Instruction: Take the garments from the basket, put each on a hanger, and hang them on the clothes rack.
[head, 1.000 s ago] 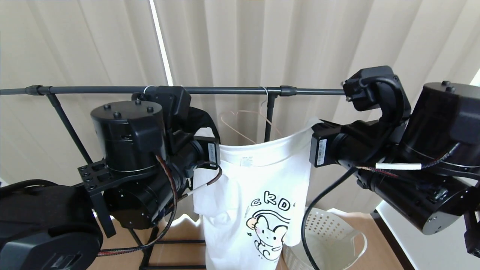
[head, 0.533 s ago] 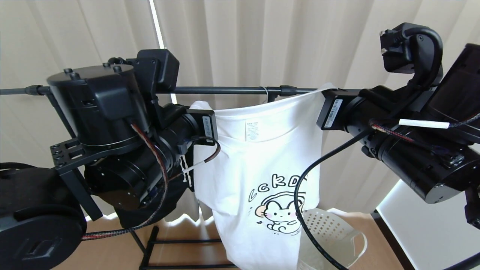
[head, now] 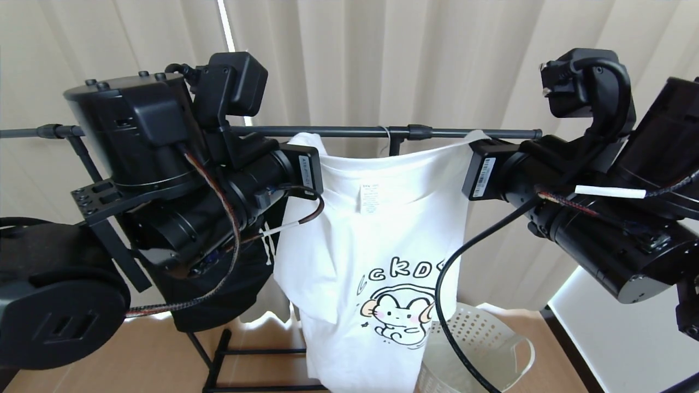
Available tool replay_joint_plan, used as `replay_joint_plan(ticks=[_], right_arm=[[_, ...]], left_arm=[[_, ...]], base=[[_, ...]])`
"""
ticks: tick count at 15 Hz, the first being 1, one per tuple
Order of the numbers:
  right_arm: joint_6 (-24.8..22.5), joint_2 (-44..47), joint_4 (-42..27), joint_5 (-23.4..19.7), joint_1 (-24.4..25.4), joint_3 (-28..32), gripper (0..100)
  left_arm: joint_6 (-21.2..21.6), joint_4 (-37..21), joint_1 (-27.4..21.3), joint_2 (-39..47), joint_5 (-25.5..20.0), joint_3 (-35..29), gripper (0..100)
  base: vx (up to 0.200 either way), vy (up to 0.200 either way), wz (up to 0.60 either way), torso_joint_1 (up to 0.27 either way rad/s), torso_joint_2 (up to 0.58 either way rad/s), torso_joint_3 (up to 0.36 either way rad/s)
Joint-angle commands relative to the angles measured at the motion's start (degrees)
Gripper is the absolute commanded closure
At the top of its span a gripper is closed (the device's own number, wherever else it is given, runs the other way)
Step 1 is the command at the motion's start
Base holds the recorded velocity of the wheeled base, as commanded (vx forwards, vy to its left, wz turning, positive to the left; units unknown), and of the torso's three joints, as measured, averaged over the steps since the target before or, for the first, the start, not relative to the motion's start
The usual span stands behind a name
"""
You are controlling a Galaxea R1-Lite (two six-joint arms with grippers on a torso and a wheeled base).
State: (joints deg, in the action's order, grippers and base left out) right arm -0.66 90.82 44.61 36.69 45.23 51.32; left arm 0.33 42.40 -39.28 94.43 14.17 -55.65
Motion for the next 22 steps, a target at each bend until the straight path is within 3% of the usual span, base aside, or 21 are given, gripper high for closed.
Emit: replay_joint_plan(ticks=[1,3,7,9,11,12,13,14,15,21,22], right_arm=[[-2.9,-0.9,0.0,0.0,0.1,-3.7,100],[-7.0,-1.3,0.0,-0.3,2.5,-7.7,100],[-8.6,-0.6,0.2,-0.7,11.1,-12.0,100],[-7.3,2.6,1.3,-1.4,17.1,-12.5,100],[-5.2,5.5,2.8,-1.3,18.8,-11.9,100],[-3.2,10.9,9.2,-1.3,22.0,-9.8,100],[-2.9,11.6,10.7,-1.3,22.4,-9.6,100],[-3.1,13.4,18.3,-1.8,22.7,-9.5,100],[-3.2,13.8,20.9,-2.4,22.7,-9.5,100],[-3.6,12.7,21.0,-3.2,21.8,-10.1,100],[-5.8,10.9,19.7,-3.3,19.7,-11.5,100]], left_arm=[[0.0,0.1,2.0,2.6,-3.0,-2.4,100],[0.0,0.1,2.8,4.9,-4.9,-5.1,100],[0.1,0.0,2.8,10.7,-5.1,-13.3,100],[0.1,-0.2,2.5,13.6,-5.1,-17.8,100],[0.1,-0.2,2.3,14.4,-5.2,-19.2,100],[0.1,-0.7,0.9,15.3,-5.2,-20.7,100],[0.1,-0.7,0.7,15.3,-5.2,-20.8,100],[0.1,-0.7,0.1,15.3,-5.1,-21.0,100],[0.1,-0.7,0.0,15.2,-5.2,-21.1,100],[-0.1,-0.7,0.3,15.0,-4.8,-20.6,100],[-0.1,-0.7,0.5,14.7,-4.6,-20.3,100]], base=[[0.000,0.000,0.00,0.000,0.00,0.000],[0.000,0.000,0.00,0.000,0.00,0.000],[0.000,0.000,0.00,0.000,0.00,0.000],[0.000,0.000,0.00,0.000,0.00,0.000],[0.000,0.000,0.00,0.000,0.00,0.000],[0.000,0.000,0.00,0.000,0.00,0.000],[0.000,0.000,0.00,0.000,0.00,0.000],[0.000,0.000,0.00,0.000,0.00,0.000],[0.000,0.000,0.00,0.000,0.00,0.000],[0.000,0.000,0.00,0.000,0.00,0.000],[0.000,0.000,0.00,0.000,0.00,0.000]])
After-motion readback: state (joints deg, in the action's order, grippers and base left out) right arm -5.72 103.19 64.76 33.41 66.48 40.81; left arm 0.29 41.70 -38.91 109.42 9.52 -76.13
